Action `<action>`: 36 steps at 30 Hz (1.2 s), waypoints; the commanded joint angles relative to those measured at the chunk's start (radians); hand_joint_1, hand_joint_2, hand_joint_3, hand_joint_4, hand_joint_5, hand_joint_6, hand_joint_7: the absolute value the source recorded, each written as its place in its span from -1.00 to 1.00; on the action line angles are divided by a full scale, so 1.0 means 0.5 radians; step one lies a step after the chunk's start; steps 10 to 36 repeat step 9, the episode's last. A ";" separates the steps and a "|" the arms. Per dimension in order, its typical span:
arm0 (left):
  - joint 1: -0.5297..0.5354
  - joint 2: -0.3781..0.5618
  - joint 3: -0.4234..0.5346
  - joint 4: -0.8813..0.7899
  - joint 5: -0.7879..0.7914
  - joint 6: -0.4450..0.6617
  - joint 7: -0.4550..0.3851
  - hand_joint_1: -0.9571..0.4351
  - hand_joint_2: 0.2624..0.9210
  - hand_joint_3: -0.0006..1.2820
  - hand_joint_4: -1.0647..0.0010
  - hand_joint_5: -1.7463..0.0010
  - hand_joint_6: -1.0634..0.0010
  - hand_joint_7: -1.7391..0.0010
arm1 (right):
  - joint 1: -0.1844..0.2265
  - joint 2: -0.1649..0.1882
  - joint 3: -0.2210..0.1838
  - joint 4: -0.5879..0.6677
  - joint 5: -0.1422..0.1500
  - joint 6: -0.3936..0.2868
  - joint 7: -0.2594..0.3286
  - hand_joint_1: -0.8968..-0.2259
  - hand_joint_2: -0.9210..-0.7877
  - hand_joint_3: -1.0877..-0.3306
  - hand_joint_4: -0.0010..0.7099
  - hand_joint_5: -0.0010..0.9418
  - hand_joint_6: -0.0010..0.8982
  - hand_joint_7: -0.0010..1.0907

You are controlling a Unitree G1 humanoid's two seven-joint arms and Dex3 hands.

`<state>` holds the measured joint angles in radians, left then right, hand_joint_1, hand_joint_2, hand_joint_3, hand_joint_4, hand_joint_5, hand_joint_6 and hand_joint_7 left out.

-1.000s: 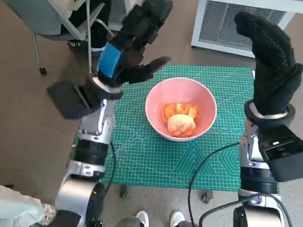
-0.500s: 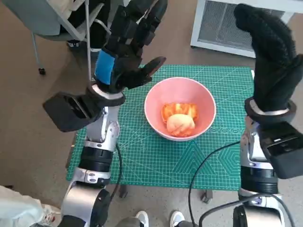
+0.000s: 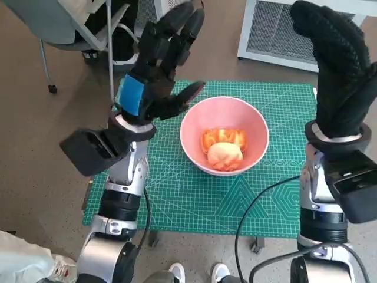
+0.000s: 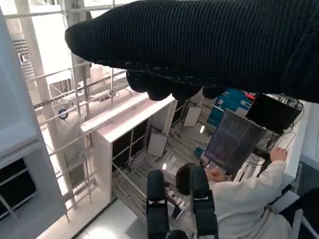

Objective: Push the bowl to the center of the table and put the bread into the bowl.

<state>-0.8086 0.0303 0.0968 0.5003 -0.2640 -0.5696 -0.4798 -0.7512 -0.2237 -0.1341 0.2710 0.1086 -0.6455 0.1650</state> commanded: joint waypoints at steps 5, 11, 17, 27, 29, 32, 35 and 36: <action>0.048 -0.005 -0.016 -0.052 0.035 -0.041 0.048 -0.09 1.00 -0.46 0.60 0.96 1.00 0.22 | 0.051 -0.013 0.015 0.001 -0.035 0.019 0.008 -0.12 -1.00 -0.05 -0.16 -0.99 -0.95 0.18; 0.064 -0.007 -0.023 -0.069 0.044 -0.041 0.067 -0.08 1.00 -0.46 0.60 0.96 1.00 0.21 | 0.050 -0.014 0.018 0.006 -0.036 0.011 0.009 -0.12 -1.00 -0.05 -0.15 -0.99 -0.95 0.18; 0.064 -0.007 -0.023 -0.069 0.044 -0.041 0.067 -0.08 1.00 -0.46 0.60 0.96 1.00 0.21 | 0.050 -0.014 0.018 0.006 -0.036 0.011 0.009 -0.12 -1.00 -0.05 -0.15 -0.99 -0.95 0.18; 0.064 -0.007 -0.023 -0.069 0.044 -0.041 0.067 -0.08 1.00 -0.46 0.60 0.96 1.00 0.21 | 0.050 -0.014 0.018 0.006 -0.036 0.011 0.009 -0.12 -1.00 -0.05 -0.15 -0.99 -0.95 0.18; 0.064 -0.007 -0.023 -0.069 0.044 -0.041 0.067 -0.08 1.00 -0.46 0.60 0.96 1.00 0.21 | 0.050 -0.014 0.018 0.006 -0.036 0.011 0.009 -0.12 -1.00 -0.05 -0.15 -0.99 -0.95 0.18; 0.064 -0.007 -0.023 -0.069 0.044 -0.041 0.067 -0.08 1.00 -0.46 0.60 0.96 1.00 0.21 | 0.050 -0.014 0.018 0.006 -0.036 0.011 0.009 -0.12 -1.00 -0.05 -0.15 -0.99 -0.95 0.18; 0.064 -0.007 -0.023 -0.069 0.044 -0.041 0.067 -0.08 1.00 -0.46 0.60 0.96 1.00 0.21 | 0.050 -0.014 0.018 0.006 -0.036 0.011 0.009 -0.12 -1.00 -0.05 -0.15 -0.99 -0.95 0.18; 0.064 -0.007 -0.023 -0.069 0.044 -0.041 0.067 -0.08 1.00 -0.46 0.60 0.96 1.00 0.21 | 0.050 -0.014 0.018 0.006 -0.036 0.011 0.009 -0.12 -1.00 -0.05 -0.15 -0.99 -0.95 0.18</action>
